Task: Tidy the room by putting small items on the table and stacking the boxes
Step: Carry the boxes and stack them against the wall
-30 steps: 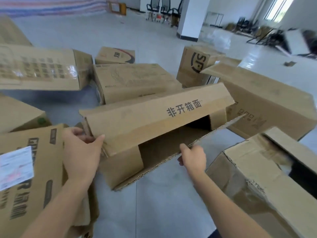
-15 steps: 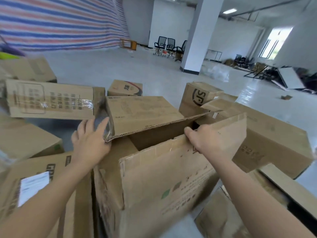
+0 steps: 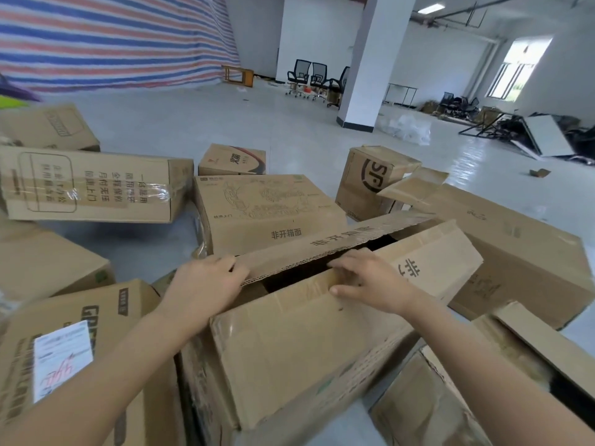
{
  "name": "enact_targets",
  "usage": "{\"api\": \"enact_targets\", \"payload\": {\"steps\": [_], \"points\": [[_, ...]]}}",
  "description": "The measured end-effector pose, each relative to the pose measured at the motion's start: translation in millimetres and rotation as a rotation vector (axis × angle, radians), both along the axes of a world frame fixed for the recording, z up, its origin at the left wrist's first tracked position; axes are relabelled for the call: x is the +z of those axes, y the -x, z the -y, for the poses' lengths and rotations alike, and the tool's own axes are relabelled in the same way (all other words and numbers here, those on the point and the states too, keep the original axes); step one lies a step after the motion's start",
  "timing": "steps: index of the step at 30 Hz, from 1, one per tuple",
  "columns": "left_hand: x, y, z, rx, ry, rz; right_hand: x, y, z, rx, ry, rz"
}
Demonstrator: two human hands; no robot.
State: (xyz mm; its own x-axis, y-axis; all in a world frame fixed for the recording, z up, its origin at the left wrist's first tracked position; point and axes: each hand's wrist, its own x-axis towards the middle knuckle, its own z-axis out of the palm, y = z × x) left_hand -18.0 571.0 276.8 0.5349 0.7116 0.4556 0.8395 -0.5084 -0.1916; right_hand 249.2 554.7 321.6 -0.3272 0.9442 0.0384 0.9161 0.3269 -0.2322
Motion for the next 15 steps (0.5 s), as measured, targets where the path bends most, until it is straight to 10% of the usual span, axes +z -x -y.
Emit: {"api": "enact_targets", "payload": {"steps": [15], "points": [[30,16,-36,-0.082,0.227,0.018,18,10,-8,-0.015,0.134,0.159]]}}
